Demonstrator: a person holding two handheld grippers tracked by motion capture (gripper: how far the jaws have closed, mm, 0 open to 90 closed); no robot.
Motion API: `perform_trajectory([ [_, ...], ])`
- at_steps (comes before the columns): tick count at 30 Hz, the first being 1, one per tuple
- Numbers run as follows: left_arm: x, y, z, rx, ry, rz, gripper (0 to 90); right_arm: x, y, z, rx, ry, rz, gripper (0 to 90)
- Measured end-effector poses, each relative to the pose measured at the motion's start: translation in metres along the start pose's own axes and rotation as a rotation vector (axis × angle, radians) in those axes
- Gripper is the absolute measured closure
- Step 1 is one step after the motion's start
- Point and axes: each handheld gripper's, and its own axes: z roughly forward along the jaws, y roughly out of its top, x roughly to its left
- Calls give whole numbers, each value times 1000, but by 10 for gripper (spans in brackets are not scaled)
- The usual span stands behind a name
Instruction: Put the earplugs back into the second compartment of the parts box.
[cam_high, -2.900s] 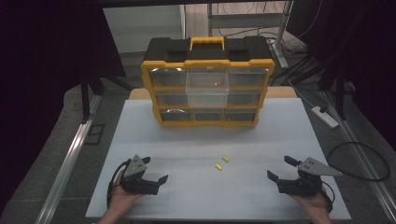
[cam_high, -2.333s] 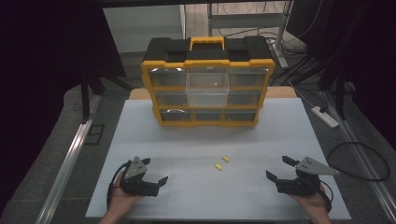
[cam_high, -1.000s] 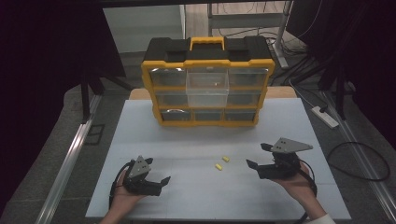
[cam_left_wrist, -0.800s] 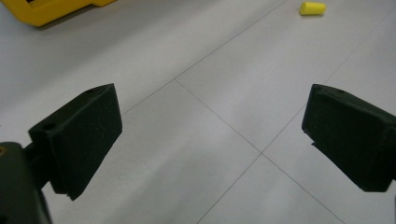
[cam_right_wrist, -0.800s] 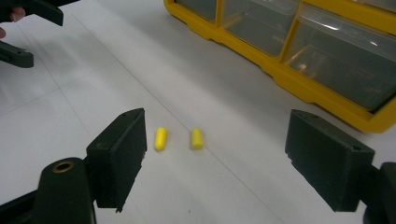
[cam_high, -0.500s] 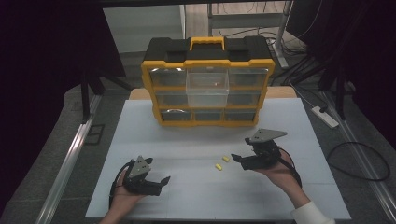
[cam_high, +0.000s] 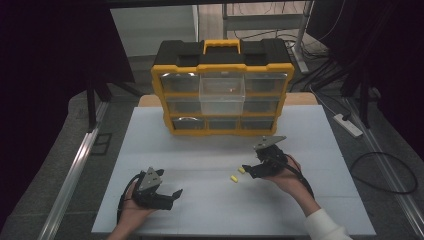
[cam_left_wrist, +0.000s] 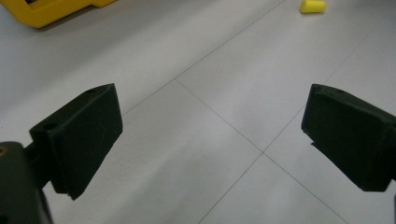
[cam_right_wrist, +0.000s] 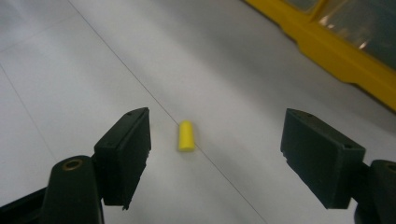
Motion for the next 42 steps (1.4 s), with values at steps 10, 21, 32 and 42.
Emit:
perform_trajectory([
  [10,1,-1,0,0,0,-1,55,2,-1,40,117,21,-19,311],
  [21,0,-2,-1,1,-2,3,56,6,-6,49,175,52,-57,569],
  [32,0,-2,-1,0,-4,10,57,4,-7,47,162,75,-31,801],
  [42,0,-2,-1,-3,-6,9,57,2,2,15,4,85,-4,801],
])
